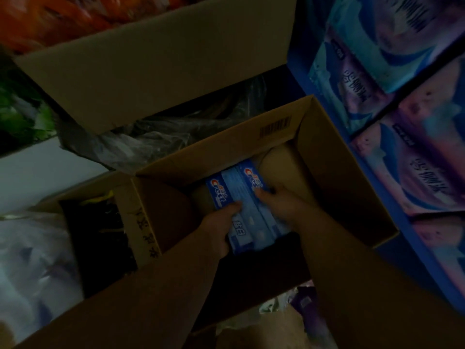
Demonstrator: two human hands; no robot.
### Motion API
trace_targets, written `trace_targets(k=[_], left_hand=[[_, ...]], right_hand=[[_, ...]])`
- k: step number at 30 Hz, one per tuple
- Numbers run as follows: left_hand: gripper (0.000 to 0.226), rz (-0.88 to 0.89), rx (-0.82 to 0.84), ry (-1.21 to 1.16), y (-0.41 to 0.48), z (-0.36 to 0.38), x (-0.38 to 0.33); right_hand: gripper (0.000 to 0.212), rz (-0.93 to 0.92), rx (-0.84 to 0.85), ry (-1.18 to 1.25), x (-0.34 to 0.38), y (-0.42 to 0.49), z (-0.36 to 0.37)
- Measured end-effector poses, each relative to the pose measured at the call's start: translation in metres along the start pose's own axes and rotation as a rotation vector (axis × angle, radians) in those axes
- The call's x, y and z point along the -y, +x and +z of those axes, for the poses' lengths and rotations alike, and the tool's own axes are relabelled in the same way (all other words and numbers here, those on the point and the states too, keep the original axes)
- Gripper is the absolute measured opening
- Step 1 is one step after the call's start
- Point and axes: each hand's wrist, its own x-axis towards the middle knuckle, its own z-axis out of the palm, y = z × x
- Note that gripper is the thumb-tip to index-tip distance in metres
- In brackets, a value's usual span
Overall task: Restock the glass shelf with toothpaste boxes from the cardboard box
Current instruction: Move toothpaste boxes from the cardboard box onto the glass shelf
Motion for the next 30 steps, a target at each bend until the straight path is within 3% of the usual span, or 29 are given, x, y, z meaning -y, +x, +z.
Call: trace_targets(k=[3,6,8,11,12,15,16,20,24,30], left_hand=[[0.032,-0.034,0.047,-0.004,-0.005,0.000,-0.007],[0.032,-0.069,0.092,-0.015,-0.020,0.000,-0.006],[0.033,-0.073,0.132,-0.028,-0.037,0.004,-0.001],[0.036,-0.074,0.192,-0.033,-0.073,0.014,0.002],[0.036,-0.069,0.197,-0.009,-0.085,0.017,0.001],[0.037,-0.012,0.250,0.067,-0.131,0.031,-0.008],[0.037,0.025,0.279,0.093,-0.148,0.037,-0.012],[0.037,0.169,0.395,0.183,-0.219,0.053,-0.028],[0.041,0.332,0.470,0.237,-0.291,0.066,-0.033],[0.039,0.600,0.670,0.203,-0.418,0.091,0.003]], right_hand=[[0.057,0.031,0.098,-0.005,0.018,-0.007,-0.006],[0.077,0.074,0.144,-0.034,0.030,-0.025,-0.013],[0.076,0.061,0.150,-0.029,0.038,-0.047,-0.019],[0.117,0.048,0.127,-0.031,0.047,-0.085,-0.031],[0.113,0.039,0.116,-0.018,0.053,-0.101,-0.035],[0.043,-0.036,0.055,0.077,0.073,-0.161,-0.047],[0.032,-0.067,0.018,0.087,0.081,-0.182,-0.050],[0.038,-0.224,-0.100,0.153,0.116,-0.263,-0.061],[0.024,-0.342,-0.255,0.179,0.139,-0.344,-0.066],[0.046,-0.588,-0.570,0.066,0.152,-0.480,-0.083]])
